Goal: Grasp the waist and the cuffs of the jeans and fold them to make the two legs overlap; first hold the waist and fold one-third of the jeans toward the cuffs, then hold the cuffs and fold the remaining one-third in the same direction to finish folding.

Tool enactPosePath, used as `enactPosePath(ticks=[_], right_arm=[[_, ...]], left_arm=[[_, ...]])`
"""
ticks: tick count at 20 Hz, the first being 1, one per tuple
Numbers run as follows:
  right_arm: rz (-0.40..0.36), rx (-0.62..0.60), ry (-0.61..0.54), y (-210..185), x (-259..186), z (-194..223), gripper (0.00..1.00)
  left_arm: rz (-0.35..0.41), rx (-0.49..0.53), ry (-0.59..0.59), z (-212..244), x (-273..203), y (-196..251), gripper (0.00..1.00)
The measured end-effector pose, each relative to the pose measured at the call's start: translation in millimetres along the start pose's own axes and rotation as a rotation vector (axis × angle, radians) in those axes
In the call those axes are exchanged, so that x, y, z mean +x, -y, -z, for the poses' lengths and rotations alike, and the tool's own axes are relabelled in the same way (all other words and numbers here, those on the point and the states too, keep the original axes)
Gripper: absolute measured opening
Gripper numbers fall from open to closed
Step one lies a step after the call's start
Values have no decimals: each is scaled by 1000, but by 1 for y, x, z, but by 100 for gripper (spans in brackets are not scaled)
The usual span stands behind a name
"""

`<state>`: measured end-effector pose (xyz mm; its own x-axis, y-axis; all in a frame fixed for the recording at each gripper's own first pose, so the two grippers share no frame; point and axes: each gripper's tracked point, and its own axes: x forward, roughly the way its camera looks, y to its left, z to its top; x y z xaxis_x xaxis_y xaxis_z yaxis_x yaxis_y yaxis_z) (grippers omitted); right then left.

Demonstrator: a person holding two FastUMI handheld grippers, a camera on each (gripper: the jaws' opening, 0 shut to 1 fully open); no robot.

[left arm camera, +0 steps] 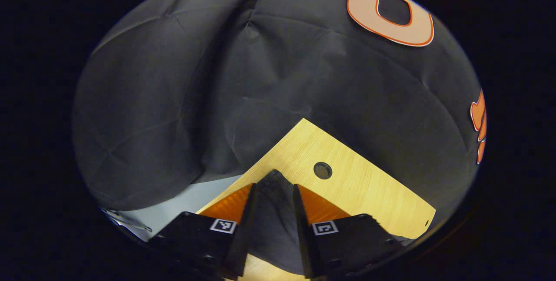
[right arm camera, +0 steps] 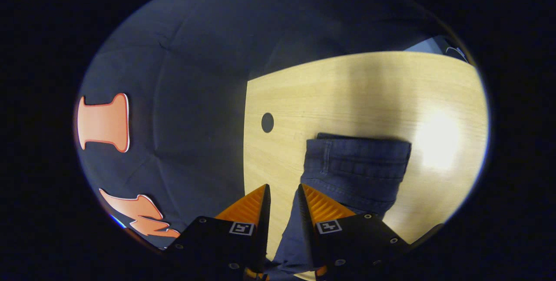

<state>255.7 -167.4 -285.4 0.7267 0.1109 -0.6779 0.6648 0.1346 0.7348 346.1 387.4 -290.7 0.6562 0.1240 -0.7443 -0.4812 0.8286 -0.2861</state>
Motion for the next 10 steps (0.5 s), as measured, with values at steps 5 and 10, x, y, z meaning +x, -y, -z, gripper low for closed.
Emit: enactPosePath(ticks=[5, 10], right_arm=[[103, -163, 51, 38, -17, -4, 81], [205, -320, 45, 78, -20, 4, 97]], left_arm=[[26, 138, 116, -11, -18, 14, 89], [122, 259, 320, -18, -58, 39, 98]])
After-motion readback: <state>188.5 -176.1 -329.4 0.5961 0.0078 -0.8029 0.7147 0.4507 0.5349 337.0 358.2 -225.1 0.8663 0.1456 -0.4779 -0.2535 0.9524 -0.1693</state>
